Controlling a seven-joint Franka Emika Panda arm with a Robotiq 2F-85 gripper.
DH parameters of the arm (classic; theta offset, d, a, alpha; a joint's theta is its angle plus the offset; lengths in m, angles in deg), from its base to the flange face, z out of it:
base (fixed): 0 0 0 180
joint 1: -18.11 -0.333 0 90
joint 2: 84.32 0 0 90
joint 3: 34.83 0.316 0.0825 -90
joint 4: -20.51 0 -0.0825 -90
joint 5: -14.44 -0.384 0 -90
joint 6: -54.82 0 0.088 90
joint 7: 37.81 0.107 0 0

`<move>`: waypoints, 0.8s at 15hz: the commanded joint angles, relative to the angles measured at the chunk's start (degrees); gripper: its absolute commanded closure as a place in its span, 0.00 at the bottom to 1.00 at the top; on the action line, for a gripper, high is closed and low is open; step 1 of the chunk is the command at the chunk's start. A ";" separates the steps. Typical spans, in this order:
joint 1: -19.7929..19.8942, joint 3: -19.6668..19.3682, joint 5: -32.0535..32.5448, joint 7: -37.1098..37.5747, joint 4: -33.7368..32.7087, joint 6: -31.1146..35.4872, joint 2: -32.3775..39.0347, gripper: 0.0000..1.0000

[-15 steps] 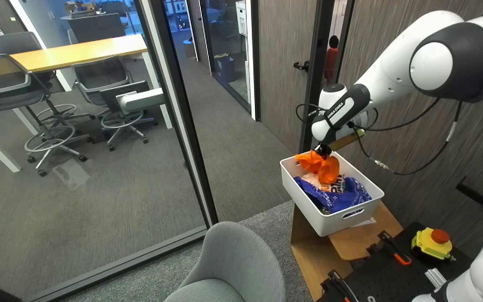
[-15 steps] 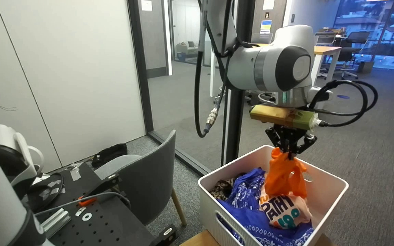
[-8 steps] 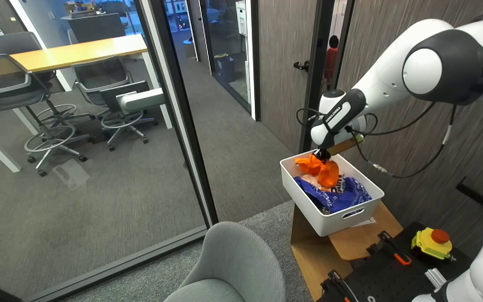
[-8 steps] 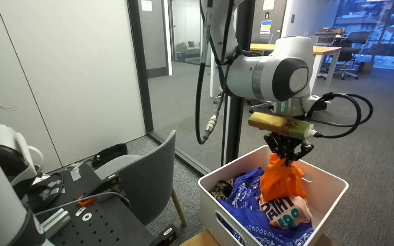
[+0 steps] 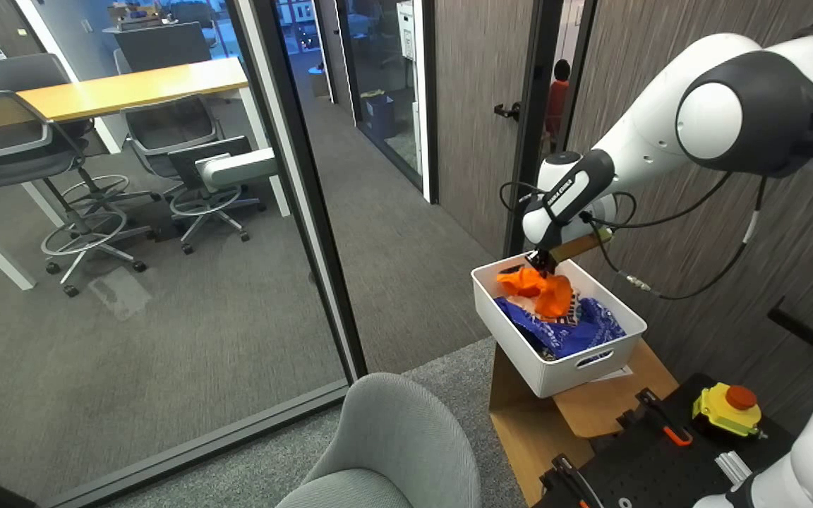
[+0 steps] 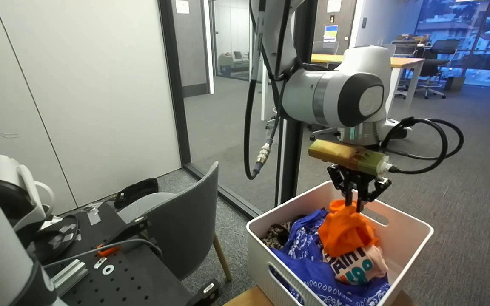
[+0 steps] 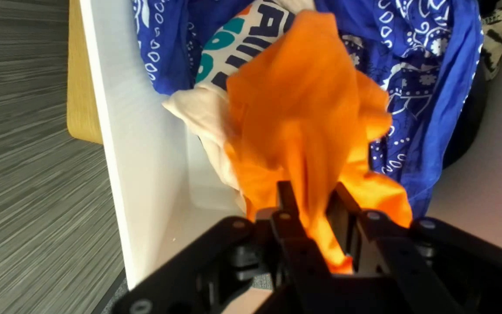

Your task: Put the orange thing on the chair in the white bin

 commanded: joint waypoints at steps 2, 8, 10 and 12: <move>0.02 0.07 -2.15 -0.04 -0.74 0.65 0.14 0.34; -1.74 -0.44 -1.77 1.89 1.12 -0.99 -1.84 0.00; -3.10 -0.64 -1.51 3.54 2.54 -2.40 -3.54 0.00; -4.61 -0.51 -1.30 5.05 4.54 -3.91 -5.91 0.00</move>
